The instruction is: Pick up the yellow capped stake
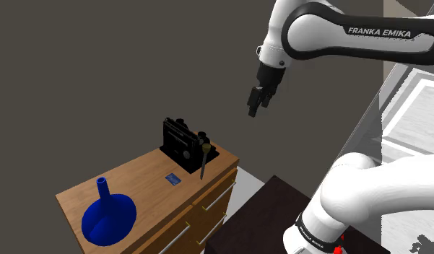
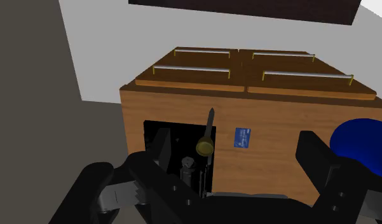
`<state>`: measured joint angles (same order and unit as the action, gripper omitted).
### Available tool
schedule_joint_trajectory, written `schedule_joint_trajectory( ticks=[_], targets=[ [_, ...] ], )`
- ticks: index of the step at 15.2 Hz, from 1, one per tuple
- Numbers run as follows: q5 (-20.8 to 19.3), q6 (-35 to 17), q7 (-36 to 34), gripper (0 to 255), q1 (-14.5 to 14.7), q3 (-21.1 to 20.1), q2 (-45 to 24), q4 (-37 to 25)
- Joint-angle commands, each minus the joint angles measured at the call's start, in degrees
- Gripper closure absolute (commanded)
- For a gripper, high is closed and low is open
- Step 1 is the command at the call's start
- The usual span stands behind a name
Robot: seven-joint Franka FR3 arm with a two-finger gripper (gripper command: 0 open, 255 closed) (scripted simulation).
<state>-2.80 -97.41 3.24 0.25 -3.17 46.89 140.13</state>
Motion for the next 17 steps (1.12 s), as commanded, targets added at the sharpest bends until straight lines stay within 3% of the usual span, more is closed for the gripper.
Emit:
schedule_joint_trajectory(
  ticks=[1,9,17],
  targets=[
    [0.0,0.0,0.0,0,0.0,0.0,0.0,0.0],
    [0.09,-15.12,0.29,0,-0.86,1.56,-14.03,2.35],
    [0.77,-28.36,1.02,0,-1.45,2.84,-31.4,-0.5]
  ],
)
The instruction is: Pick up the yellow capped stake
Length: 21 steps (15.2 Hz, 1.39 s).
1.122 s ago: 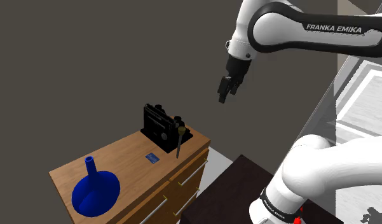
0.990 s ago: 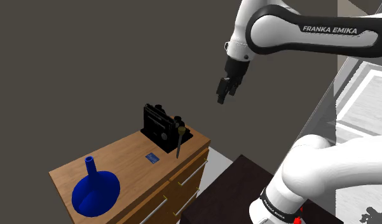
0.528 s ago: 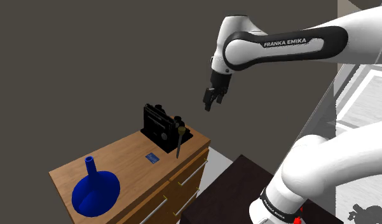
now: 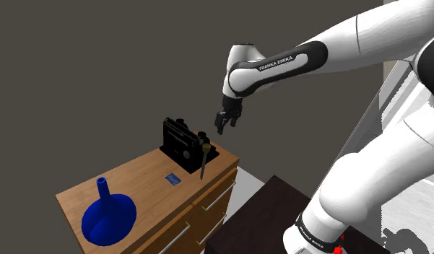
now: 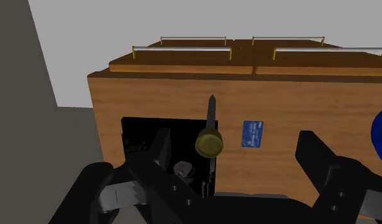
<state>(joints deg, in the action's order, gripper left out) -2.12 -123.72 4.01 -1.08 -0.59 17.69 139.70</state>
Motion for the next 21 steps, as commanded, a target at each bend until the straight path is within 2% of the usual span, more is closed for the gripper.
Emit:
schedule_joint_trajectory(
  ticks=[1,11,20,21],
  targets=[
    [0.25,-3.47,0.4,0,-0.17,0.4,-4.5,-0.78],
    [2.82,-13.78,2.44,0,-0.74,1.15,-27.17,-11.5],
    [2.96,-19.12,2.56,0,-0.77,1.1,-31.61,-10.58],
    [2.96,-19.22,2.63,255,-0.81,1.12,-31.67,-10.55]
  ],
)
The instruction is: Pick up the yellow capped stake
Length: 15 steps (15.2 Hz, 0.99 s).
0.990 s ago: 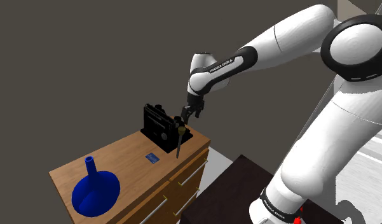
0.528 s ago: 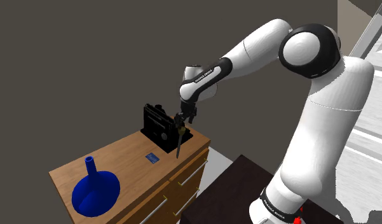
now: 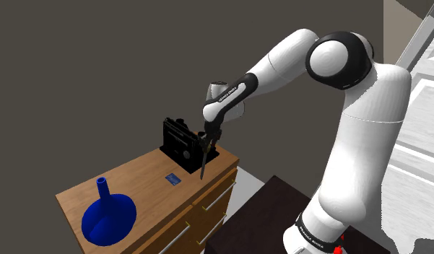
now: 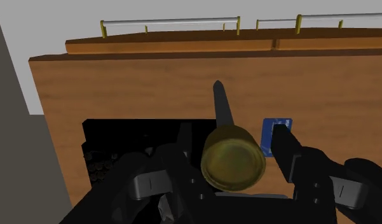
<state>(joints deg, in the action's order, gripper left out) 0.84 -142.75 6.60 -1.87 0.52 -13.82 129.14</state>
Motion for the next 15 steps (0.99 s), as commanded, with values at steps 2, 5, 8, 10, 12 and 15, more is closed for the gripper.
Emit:
schedule_joint_trajectory(
  ticks=[2,5,8,10,12,15],
  targets=[
    [0.01,-0.2,0.02,255,-0.01,0.0,-0.22,-0.04],
    [0.01,-0.26,0.0,255,0.01,-0.01,-0.22,0.01],
    [0.01,-0.26,-0.01,255,0.01,-0.01,-0.14,0.1],
    [-0.02,0.6,-0.05,255,0.03,0.0,0.52,-0.1],
    [-0.05,2.01,-0.08,255,0.03,0.01,1.73,-0.3],
    [-0.11,4.13,-0.13,255,0.04,0.03,3.46,-0.69]
  ],
)
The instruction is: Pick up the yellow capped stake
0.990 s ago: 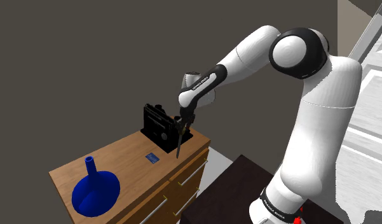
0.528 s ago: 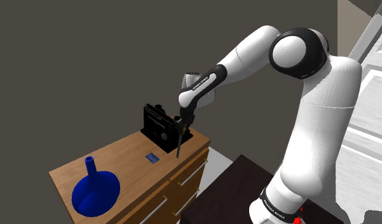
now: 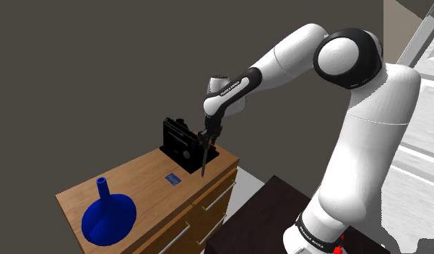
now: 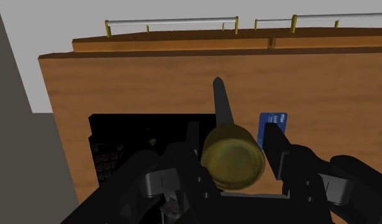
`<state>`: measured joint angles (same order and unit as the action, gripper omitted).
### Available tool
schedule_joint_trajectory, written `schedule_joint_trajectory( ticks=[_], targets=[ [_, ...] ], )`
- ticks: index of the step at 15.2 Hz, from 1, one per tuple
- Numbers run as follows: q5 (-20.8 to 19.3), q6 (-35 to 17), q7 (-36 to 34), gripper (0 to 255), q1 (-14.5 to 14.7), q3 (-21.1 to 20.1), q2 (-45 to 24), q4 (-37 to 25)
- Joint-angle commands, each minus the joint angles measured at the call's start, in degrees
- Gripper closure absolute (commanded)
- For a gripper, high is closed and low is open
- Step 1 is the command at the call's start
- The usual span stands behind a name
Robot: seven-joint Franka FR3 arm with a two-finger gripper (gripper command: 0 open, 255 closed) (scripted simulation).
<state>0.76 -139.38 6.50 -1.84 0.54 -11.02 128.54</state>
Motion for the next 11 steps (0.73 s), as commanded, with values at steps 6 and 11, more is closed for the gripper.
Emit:
schedule_joint_trajectory(
  ticks=[6,11],
  targets=[
    [-0.13,5.09,-0.12,255,0.02,0.03,3.87,-1.21],
    [-0.17,7.39,-0.16,255,0.02,0.04,5.41,-1.97]
  ],
)
